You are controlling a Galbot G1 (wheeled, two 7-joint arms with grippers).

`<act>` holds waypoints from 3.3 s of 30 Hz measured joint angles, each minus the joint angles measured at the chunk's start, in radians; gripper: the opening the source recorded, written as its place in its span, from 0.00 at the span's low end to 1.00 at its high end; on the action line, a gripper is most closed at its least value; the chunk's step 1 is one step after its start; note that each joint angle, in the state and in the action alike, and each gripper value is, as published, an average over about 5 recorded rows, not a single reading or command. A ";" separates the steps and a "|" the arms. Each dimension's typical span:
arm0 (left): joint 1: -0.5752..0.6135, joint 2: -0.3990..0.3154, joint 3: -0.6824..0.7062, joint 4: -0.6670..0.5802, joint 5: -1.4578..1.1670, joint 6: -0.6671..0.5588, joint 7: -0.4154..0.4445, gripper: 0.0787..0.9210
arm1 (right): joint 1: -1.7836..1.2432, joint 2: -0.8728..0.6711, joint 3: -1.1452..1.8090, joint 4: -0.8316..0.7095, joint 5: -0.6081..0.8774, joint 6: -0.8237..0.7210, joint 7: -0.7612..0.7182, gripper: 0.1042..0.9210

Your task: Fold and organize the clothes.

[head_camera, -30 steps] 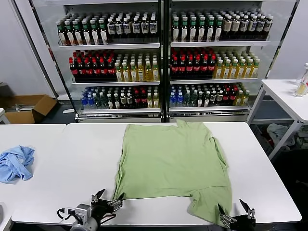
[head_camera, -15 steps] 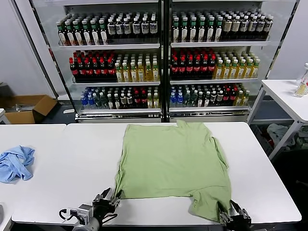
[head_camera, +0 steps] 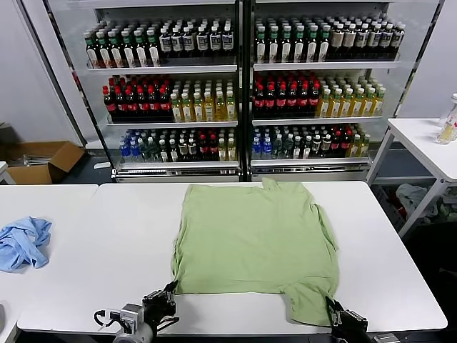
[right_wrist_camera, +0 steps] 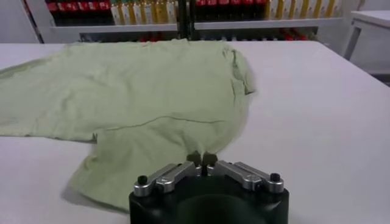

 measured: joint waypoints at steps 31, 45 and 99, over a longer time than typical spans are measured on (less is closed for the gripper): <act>0.354 0.127 -0.211 -0.317 -0.083 0.013 -0.007 0.01 | -0.279 -0.036 0.200 0.299 -0.047 -0.100 -0.055 0.00; 0.122 0.132 -0.232 -0.200 -0.192 -0.032 0.075 0.01 | 0.106 -0.051 0.060 0.165 0.045 -0.184 0.029 0.00; -0.149 0.102 -0.093 0.103 -0.153 -0.111 0.103 0.87 | 0.312 0.039 -0.079 -0.105 -0.100 -0.152 0.013 0.87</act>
